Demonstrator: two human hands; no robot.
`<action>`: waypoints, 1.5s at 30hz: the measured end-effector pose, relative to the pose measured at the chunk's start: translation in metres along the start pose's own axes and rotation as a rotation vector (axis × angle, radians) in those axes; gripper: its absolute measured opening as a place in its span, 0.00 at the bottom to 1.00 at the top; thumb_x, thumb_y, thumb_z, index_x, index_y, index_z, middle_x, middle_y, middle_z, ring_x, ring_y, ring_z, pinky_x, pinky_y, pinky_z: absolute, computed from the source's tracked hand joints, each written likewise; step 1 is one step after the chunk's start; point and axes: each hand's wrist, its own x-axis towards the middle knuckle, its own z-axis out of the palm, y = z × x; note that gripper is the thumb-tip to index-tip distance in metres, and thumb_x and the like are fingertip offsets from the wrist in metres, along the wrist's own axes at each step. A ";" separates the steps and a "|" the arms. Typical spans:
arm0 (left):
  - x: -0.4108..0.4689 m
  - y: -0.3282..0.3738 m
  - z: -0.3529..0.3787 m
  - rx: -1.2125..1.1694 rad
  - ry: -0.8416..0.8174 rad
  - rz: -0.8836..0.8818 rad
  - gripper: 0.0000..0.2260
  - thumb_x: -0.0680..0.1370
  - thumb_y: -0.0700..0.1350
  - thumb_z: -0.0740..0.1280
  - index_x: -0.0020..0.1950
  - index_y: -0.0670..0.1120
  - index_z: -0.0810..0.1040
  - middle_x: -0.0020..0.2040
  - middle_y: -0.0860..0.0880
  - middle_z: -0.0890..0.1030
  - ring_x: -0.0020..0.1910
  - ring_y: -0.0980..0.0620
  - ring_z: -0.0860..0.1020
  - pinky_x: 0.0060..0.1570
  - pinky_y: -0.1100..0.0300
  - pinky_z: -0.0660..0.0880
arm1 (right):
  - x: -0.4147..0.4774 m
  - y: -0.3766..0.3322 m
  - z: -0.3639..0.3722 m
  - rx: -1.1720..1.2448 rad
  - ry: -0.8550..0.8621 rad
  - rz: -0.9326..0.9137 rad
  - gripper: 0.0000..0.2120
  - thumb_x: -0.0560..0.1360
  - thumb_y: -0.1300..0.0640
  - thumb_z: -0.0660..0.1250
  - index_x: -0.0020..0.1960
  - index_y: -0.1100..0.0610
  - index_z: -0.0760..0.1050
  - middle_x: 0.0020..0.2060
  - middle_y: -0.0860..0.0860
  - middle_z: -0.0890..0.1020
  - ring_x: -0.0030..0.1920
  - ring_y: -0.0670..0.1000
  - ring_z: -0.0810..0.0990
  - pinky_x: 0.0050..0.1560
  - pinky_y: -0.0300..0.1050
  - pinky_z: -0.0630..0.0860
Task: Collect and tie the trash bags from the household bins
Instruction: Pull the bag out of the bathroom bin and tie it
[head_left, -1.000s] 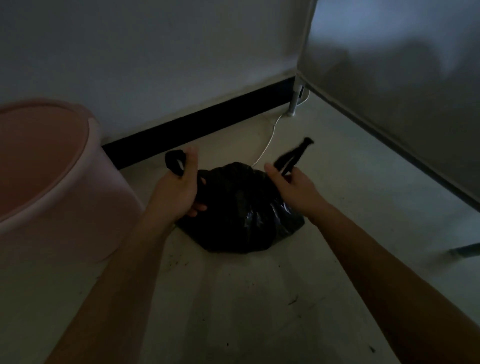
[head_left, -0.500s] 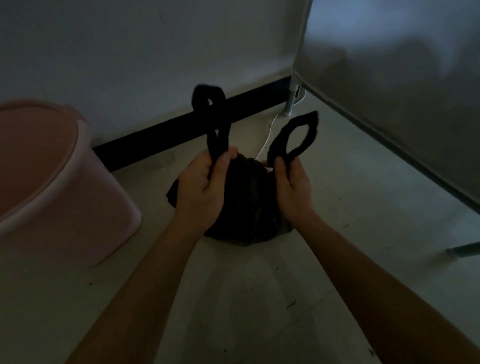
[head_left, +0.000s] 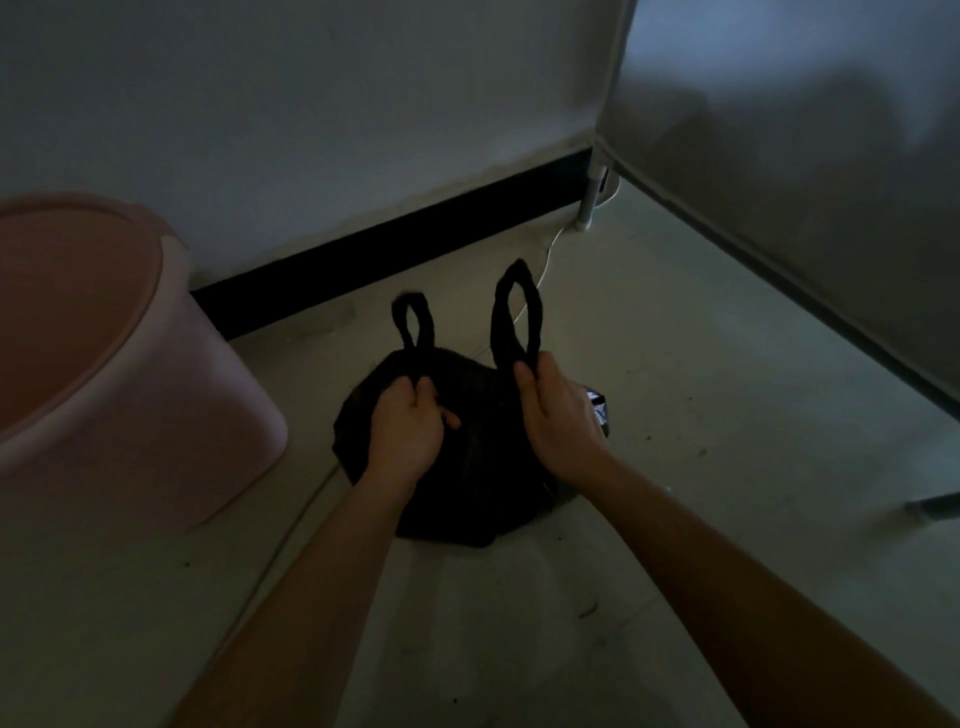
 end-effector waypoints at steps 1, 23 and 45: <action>-0.001 0.007 0.001 0.003 0.103 0.073 0.16 0.86 0.47 0.55 0.44 0.43 0.75 0.35 0.49 0.81 0.36 0.60 0.77 0.42 0.65 0.69 | 0.002 -0.004 0.000 0.004 0.025 -0.005 0.12 0.85 0.50 0.52 0.47 0.56 0.66 0.32 0.49 0.74 0.30 0.47 0.73 0.25 0.38 0.63; 0.021 -0.001 -0.013 -0.487 -0.385 -0.080 0.06 0.79 0.34 0.62 0.50 0.44 0.74 0.31 0.51 0.70 0.27 0.55 0.67 0.27 0.62 0.64 | -0.002 0.029 0.002 -0.222 -0.094 -0.247 0.10 0.83 0.57 0.59 0.55 0.64 0.75 0.45 0.59 0.76 0.43 0.60 0.77 0.45 0.50 0.72; 0.022 0.019 -0.035 -0.403 -0.613 0.085 0.20 0.72 0.29 0.71 0.59 0.43 0.71 0.36 0.48 0.74 0.30 0.55 0.72 0.29 0.65 0.71 | -0.002 0.014 -0.009 -0.192 -0.095 -0.352 0.11 0.82 0.54 0.59 0.48 0.62 0.73 0.40 0.55 0.78 0.39 0.54 0.76 0.41 0.49 0.72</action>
